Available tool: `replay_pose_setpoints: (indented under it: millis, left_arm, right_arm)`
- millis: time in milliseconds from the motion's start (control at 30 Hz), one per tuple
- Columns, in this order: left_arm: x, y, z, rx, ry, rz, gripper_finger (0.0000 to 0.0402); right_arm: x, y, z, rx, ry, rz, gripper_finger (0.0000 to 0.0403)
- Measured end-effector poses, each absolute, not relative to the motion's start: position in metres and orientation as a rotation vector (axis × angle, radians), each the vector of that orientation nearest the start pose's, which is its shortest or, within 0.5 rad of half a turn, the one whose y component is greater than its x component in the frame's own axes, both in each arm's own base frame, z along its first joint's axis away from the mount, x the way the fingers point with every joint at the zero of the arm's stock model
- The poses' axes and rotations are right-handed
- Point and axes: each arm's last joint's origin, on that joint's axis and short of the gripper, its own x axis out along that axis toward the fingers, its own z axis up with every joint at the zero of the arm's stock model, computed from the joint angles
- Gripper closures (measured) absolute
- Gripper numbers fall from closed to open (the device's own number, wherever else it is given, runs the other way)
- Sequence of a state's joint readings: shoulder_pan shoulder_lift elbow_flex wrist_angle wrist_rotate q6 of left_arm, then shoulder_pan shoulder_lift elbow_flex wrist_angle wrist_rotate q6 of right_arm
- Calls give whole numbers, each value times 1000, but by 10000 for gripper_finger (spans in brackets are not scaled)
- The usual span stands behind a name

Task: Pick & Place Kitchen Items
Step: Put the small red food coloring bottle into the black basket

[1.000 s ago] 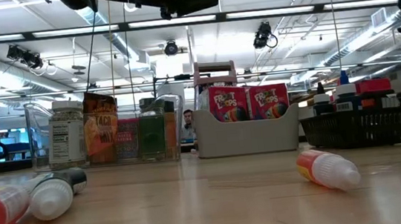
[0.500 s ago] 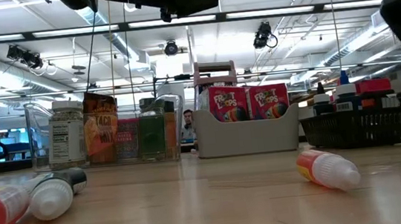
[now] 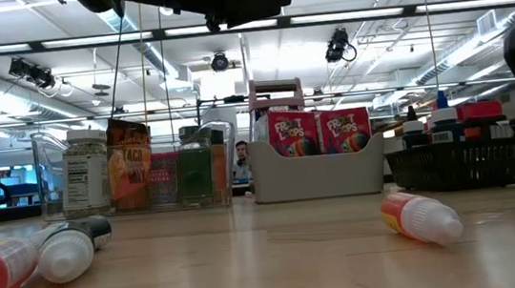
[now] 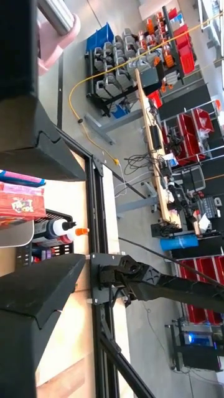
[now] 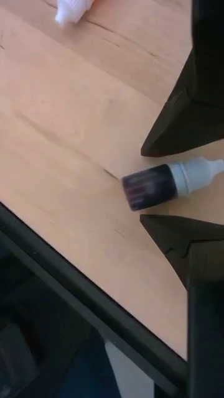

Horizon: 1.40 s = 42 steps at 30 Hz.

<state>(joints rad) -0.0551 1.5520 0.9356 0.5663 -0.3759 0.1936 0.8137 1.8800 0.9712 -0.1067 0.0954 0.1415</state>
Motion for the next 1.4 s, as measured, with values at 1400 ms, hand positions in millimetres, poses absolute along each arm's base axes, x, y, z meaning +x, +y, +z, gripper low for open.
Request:
replay_pose_setpoints:
  millis: [1400]
  left_arm:
    - [268, -32, 310, 412, 335, 831, 191]
  right_arm:
    - [211, 123, 238, -16, 958, -326, 307]
